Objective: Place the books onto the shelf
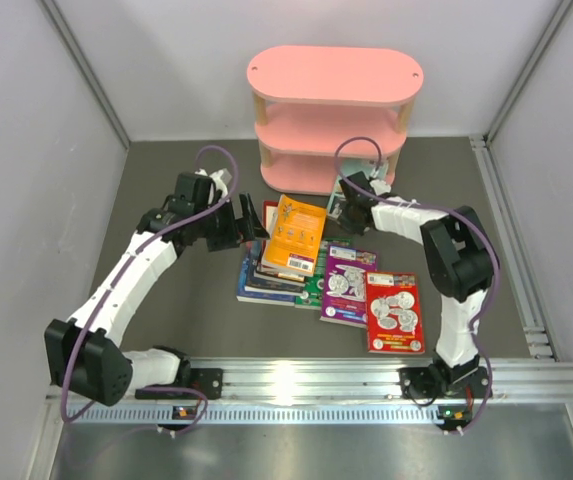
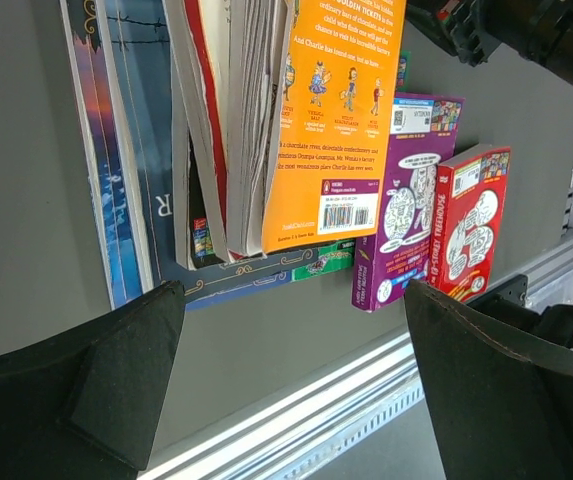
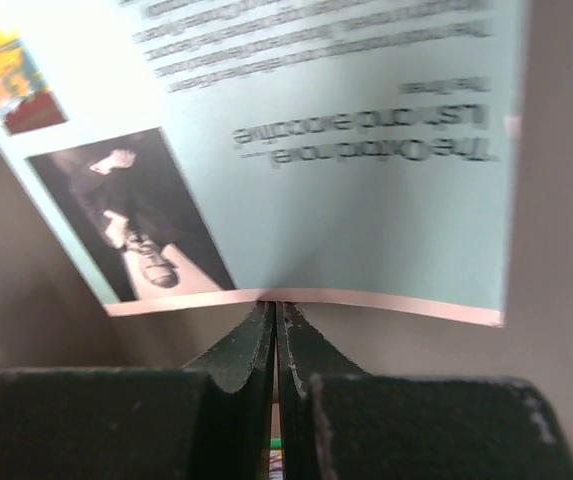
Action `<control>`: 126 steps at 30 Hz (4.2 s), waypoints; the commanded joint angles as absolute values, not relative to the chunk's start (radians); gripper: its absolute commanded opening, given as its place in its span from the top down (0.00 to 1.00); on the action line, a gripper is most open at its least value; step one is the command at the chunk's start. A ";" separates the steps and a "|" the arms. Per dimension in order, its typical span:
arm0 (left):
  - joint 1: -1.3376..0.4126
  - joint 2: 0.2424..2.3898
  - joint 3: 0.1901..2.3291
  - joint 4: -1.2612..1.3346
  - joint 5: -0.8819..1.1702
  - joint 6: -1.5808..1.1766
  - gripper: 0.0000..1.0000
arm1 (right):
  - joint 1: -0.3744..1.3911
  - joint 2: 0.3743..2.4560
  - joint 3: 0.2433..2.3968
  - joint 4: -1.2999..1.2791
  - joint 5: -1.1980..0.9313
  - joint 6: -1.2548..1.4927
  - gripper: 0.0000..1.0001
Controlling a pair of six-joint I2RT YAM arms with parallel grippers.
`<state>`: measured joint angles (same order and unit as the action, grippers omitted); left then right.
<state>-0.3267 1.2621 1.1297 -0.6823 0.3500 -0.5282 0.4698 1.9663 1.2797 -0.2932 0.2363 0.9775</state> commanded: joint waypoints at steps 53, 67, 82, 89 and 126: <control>-0.319 1.204 1.022 -0.482 0.429 -0.686 0.04 | 0.029 1.493 1.100 -0.155 -0.221 0.764 0.31; -0.319 1.190 1.069 -0.560 0.433 -0.646 0.04 | 0.071 1.755 0.992 0.240 -0.287 0.986 0.22; -0.316 1.149 1.081 -0.657 0.368 -0.583 0.04 | 0.111 1.824 0.836 0.560 -0.187 1.147 0.23; -0.316 1.193 1.089 -0.643 0.383 -0.577 0.04 | 0.120 1.914 0.856 0.655 -0.224 1.209 0.28; -0.305 1.266 1.063 -0.540 0.439 -0.603 0.04 | -0.038 2.161 1.635 -0.236 -0.442 0.742 0.48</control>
<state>-0.3099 1.2743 1.0714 -0.5865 0.4259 -0.6006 0.0025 2.1464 1.5627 -0.1974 -0.4721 0.7731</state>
